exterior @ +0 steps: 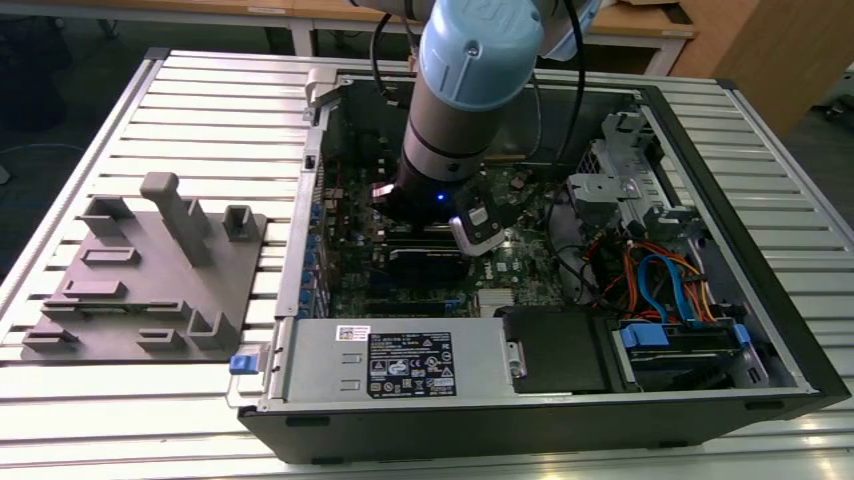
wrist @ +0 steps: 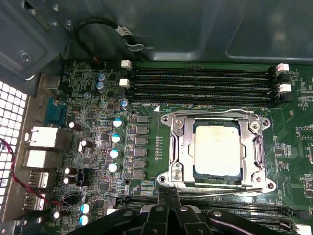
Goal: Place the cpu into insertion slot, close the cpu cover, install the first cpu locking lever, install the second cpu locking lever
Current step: 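Install the second cpu locking lever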
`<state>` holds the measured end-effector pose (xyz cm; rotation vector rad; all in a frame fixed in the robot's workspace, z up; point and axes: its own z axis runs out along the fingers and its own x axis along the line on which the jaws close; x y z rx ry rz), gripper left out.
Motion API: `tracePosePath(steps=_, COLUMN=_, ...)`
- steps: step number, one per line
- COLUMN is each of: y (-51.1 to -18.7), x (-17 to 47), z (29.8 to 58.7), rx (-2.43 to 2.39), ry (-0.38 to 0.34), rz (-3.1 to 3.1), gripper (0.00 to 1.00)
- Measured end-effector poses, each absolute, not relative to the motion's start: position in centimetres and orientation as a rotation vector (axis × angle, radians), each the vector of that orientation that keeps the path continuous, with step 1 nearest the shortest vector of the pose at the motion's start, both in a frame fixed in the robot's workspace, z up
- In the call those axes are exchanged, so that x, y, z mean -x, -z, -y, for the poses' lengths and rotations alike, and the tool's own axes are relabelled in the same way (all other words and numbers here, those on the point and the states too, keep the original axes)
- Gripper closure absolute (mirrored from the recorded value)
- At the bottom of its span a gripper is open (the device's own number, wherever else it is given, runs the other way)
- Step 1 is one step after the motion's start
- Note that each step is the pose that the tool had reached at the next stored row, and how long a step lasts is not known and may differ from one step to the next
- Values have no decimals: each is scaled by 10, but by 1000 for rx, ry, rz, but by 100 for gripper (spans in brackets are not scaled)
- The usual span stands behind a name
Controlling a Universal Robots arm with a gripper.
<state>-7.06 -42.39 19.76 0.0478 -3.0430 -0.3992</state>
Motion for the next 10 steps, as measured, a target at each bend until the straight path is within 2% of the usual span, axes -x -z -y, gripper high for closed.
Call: tracePosePath(steps=10, y=-197, x=71, z=424, rx=-48, ry=400, rz=3043, gripper=90)
